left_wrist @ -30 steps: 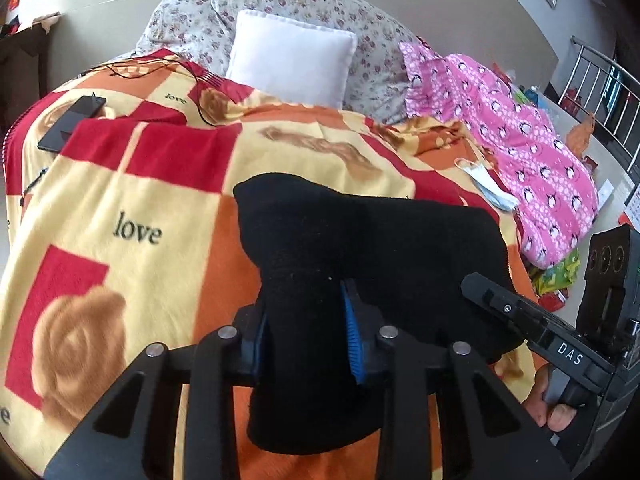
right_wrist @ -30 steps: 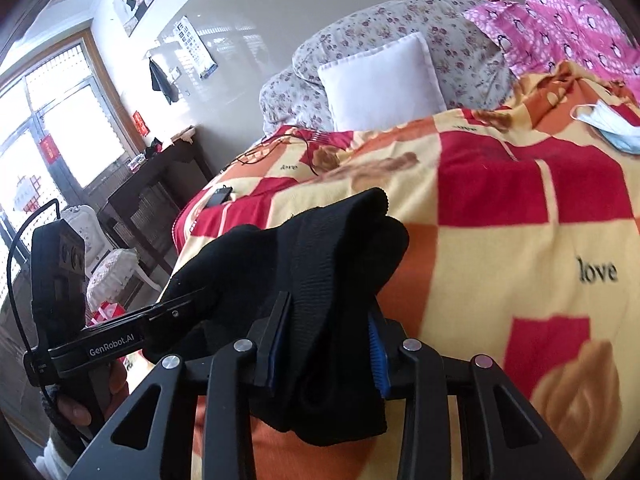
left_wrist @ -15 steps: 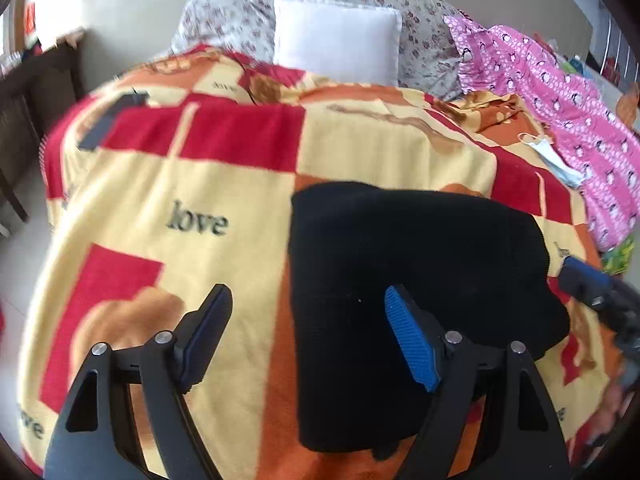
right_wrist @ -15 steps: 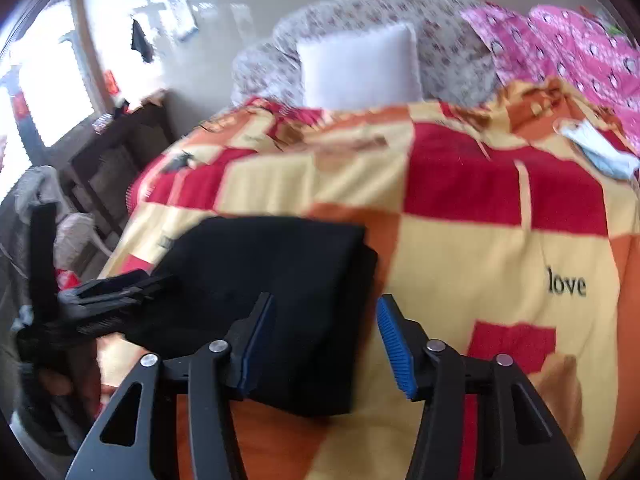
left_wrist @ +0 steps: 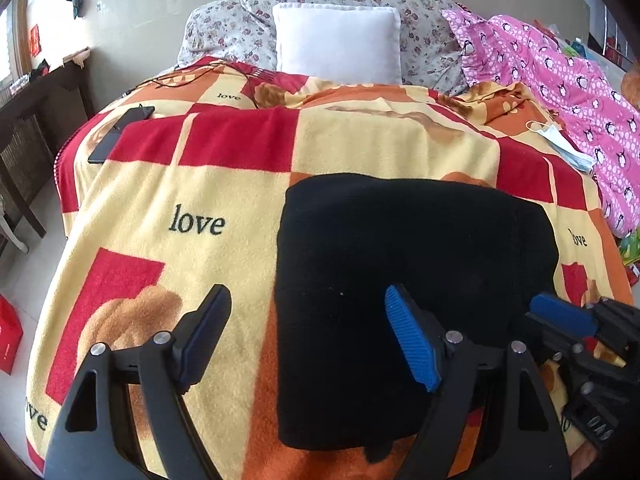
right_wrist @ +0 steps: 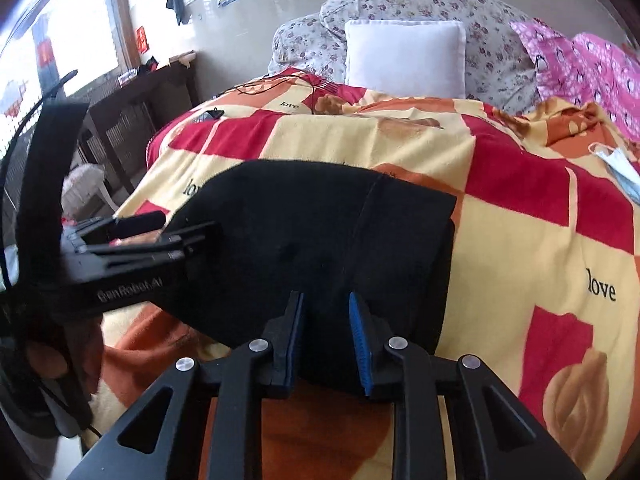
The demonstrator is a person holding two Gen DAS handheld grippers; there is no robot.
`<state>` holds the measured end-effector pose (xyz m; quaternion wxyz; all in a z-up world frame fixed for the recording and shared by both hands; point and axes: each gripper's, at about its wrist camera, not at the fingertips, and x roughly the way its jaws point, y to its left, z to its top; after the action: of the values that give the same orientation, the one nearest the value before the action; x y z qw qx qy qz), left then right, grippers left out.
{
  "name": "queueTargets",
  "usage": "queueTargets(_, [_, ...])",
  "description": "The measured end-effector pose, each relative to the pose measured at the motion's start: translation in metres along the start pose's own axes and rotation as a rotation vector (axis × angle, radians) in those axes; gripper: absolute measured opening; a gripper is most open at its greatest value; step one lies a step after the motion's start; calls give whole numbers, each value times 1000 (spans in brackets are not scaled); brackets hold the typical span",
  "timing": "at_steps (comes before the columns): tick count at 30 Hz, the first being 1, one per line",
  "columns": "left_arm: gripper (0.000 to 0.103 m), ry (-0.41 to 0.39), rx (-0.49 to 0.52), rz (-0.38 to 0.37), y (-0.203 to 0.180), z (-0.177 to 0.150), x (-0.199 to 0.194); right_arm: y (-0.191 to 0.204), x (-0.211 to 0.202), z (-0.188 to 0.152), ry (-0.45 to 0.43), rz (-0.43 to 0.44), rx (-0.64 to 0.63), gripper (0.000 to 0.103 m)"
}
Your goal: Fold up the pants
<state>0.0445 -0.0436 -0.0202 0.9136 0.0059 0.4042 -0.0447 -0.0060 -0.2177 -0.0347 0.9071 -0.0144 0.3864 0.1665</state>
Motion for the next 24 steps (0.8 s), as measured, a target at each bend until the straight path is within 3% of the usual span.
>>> queueTargets(5, [80,-19,20,20,-4,-4,-11,-4,-22,7,-53,7,34,50])
queueTargets(13, [80,-85,55,116,-7,-15,-42,-8,-34,6,-92,-25,91,59])
queueTargets(24, [80,-155,8,107,6,-36,-73,6,-43,2,-95,-41,62,69])
